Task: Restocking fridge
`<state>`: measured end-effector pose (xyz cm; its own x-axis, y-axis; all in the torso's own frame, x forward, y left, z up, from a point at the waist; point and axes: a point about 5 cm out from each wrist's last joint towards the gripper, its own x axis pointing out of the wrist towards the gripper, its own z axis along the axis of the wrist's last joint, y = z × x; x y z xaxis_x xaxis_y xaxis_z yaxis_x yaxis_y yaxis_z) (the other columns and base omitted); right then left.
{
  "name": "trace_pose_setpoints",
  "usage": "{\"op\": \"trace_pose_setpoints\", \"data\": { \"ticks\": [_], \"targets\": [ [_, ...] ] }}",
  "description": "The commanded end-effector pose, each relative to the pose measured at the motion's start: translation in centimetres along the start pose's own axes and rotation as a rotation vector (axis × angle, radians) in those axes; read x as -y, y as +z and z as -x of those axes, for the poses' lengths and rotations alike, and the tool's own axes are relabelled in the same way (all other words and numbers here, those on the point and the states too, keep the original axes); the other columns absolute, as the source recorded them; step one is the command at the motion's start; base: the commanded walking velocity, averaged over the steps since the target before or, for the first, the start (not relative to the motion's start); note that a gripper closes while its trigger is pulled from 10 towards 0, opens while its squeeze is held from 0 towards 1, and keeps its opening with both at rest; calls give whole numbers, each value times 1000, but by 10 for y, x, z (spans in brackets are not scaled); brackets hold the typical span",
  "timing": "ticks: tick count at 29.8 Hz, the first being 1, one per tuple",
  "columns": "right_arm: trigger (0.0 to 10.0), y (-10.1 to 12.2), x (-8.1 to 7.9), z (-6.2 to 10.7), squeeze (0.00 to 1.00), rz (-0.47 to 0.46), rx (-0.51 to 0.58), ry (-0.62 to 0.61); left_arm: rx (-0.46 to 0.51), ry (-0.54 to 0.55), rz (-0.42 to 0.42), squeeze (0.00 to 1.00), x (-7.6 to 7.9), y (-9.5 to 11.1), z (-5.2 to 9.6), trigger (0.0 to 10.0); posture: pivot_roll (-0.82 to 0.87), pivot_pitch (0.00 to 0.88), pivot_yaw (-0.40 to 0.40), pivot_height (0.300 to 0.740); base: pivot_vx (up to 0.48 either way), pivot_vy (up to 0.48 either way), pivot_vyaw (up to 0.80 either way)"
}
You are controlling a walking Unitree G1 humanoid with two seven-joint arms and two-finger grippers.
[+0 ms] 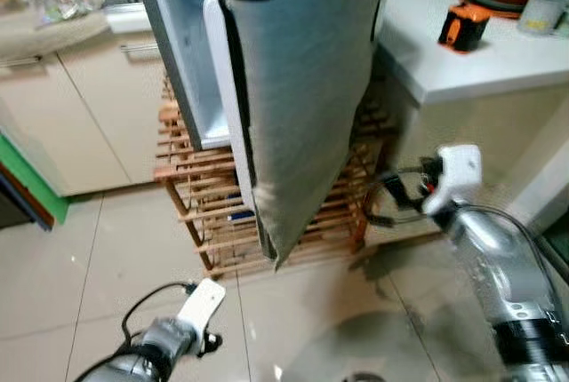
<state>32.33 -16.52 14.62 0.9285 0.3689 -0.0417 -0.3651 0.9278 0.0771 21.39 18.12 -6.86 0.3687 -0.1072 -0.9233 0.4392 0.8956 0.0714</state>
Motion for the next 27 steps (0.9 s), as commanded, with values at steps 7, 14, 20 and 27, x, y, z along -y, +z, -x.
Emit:
{"op": "trace_pose_setpoints", "data": {
  "ticks": [7,14,20,27],
  "targets": [
    [10000,27,-53,-47,0,-47,75,215,53,26,62,0,-6,7,2,10000,-60,0,-10,740,0,0,0],
    [10000,50,-123,-84,0,-50,127,396,96,22,70,0,-4,18,2,10000,-21,0,-25,740,0,0,0],
    [10000,44,-101,-71,0,-27,158,315,327,160,-36,0,-20,69,15,10000,-30,0,-24,740,0,0,0],
    [10000,-11,-28,-27,0,39,79,-117,965,159,25,0,-23,157,75,10000,-68,0,-1,740,0,0,0]
  ]
}}
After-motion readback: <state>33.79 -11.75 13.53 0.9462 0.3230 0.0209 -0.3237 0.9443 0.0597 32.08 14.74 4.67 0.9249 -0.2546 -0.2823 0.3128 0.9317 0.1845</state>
